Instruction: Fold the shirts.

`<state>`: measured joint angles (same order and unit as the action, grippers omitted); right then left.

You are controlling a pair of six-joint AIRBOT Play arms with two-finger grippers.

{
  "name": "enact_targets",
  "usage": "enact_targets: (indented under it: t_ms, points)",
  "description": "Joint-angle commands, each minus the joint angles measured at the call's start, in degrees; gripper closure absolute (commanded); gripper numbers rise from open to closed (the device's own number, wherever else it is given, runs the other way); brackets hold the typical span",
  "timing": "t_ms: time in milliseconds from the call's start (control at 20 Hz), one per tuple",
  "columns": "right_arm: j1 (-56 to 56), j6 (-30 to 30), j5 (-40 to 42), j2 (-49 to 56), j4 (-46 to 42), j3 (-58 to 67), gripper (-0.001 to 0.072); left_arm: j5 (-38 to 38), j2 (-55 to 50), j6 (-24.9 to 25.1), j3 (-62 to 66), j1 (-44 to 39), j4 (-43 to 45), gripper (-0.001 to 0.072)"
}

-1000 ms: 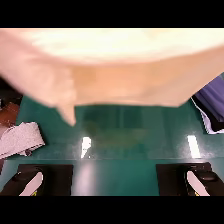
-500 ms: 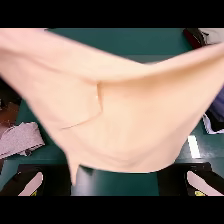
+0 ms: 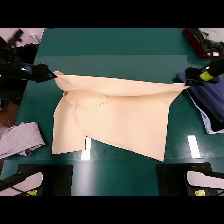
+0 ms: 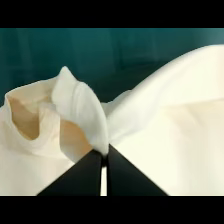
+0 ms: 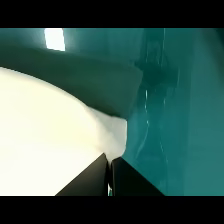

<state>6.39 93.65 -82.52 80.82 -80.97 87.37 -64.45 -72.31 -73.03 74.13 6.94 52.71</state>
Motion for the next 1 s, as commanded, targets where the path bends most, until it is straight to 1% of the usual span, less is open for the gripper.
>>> enact_targets:
  t_ms: [0, 50, 100, 150, 200, 250, 350, 500, 600, 700, 800, 950]
  points:
    - [-1.53, -0.02, 12.63, 3.39, 0.42, -1.68, 0.0692, 9.66, -7.02, 2.08, -1.49, 0.07, -2.21, 0.0678]
    - [-2.01, -0.02, 14.53, 3.78, 0.5, -1.57, 0.0629, 10.47, -7.65, 2.08, -1.44, 0.07, -2.19, 0.0498]
    - [-2.34, -0.02, 15.76, 4.07, 0.46, -1.57, 0.0379, 11.28, -7.91, 2.12, -1.44, 0.07, -2.14, 0.0203]
    - [-2.34, -0.02, 16.24, 4.09, 0.46, -1.57, 0.0248, 11.82, -7.89, 2.14, -1.25, 0.17, -1.88, 0.0127]
    - [-2.32, -0.02, 16.52, 3.87, 0.46, -1.51, 0.0259, 11.65, -7.89, 2.23, -0.5, 0.55, -1.55, 0.0158]
    - [-2.29, -0.02, 16.55, 3.34, 0.44, -1.53, 0.0286, 10.73, -7.89, 3.04, 0.61, 1.25, -1.29, 0.0159]
    - [-1.73, -0.28, 15.02, 1.22, 0.44, -1.55, 0.0421, 5.4, -7.87, 4.52, 3.69, 3.76, -0.07, 0.0159]
    - [-1.33, -1.81, 12.9, -2.82, 0.39, -1.6, 0.0423, -5.55, -8.28, 6.71, 4.48, 9.11, 2.27, 0.0159]
    - [-1.38, -1.81, 12.94, -5.14, 0.42, -1.6, 0.0423, -12.7, -9.49, 7.21, 3.65, 12.59, 4.72, 0.0159]
    - [-1.88, -1.81, 12.94, -6.86, 0.44, -1.6, 0.0423, -13.94, -9.6, 9.16, -1.38, 15.19, 4.79, 0.016]
    - [-2.84, -1.79, 12.92, -7.98, 0.44, -1.6, 0.0423, -11.5, -9.6, 11.78, -8.07, 15.96, 5.64, 0.016]
    - [-4.44, -1.79, 12.76, -8.39, 0.59, -1.6, 0.0423, -6.27, -9.6, 12.92, -16.09, 15.96, 6.12, 0.016]
